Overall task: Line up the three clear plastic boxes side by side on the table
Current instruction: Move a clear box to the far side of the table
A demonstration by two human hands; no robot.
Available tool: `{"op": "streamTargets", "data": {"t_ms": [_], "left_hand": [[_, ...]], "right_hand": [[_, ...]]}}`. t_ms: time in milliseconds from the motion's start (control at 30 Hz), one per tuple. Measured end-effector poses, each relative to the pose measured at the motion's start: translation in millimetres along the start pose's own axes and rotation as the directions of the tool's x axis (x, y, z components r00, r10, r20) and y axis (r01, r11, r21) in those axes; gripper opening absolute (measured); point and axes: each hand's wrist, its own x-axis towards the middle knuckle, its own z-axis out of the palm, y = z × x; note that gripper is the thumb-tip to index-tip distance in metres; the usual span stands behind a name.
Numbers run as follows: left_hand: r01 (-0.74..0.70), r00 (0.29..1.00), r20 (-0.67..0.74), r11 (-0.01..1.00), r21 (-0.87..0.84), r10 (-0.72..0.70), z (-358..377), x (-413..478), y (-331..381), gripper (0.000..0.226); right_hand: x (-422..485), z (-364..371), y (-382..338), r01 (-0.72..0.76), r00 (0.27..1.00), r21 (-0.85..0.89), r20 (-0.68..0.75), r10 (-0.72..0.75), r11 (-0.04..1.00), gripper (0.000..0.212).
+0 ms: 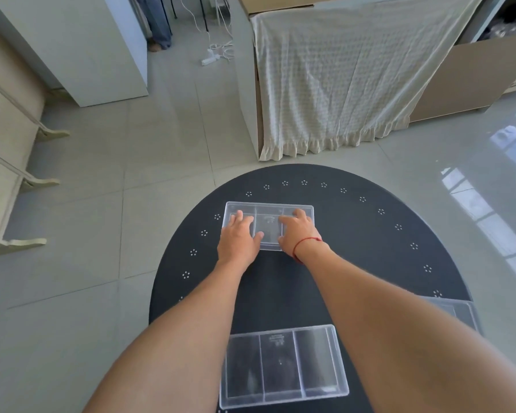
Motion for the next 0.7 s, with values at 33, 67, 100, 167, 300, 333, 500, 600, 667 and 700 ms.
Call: {"op": "streamTargets", "data": {"t_ms": [33,67,100,167,300,333,500,600,667,700], "left_hand": [[-0.001,1.0,-0.004,1.0,-0.002,0.001,-2,5,-2,0.052],[-0.004,1.0,-0.003,1.0,-0.003,0.004,-3,10,-3,0.052],[-0.008,1.0,0.0,1.0,-0.002,0.008,-5,16,-5,0.053],[-0.015,1.0,0.005,1.0,-0.001,0.015,-7,25,-6,0.053],[-0.013,1.0,0.023,1.0,-0.012,0.013,-11,40,-5,0.052],[-0.015,1.0,0.027,1.0,-0.009,0.016,-12,43,-4,0.052],[-0.021,0.999,0.034,0.999,0.026,0.02,-18,54,0,0.054],[-0.026,0.998,0.057,0.999,0.043,0.024,-22,63,1,0.054],[-0.023,0.998,0.062,0.999,0.041,0.021,-24,67,0,0.053],[-0.023,0.998,0.061,0.999,0.042,0.021,-24,68,1,0.053]], "right_hand": [[5,-2,-3,0.003,1.0,-0.002,0.001,-0.003,1.0,0.045],[10,-3,-6,0.006,1.0,-0.006,0.003,-0.006,1.0,0.046],[14,-4,-9,0.006,1.0,-0.007,0.003,-0.006,1.0,0.046],[22,-6,-12,0.006,1.0,-0.006,0.0,-0.006,1.0,0.046],[36,-10,-15,0.008,1.0,0.012,0.007,-0.008,1.0,0.049],[40,-11,-16,0.01,1.0,0.014,0.009,-0.011,1.0,0.05],[55,-12,-18,0.017,0.999,-0.002,0.028,-0.017,1.0,0.056],[62,-12,-20,0.023,0.999,-0.04,0.035,-0.021,0.999,0.059],[65,-13,-21,0.022,0.999,-0.044,0.037,-0.02,0.999,0.06],[66,-13,-21,0.023,0.999,-0.041,0.036,-0.021,0.999,0.06]]}}
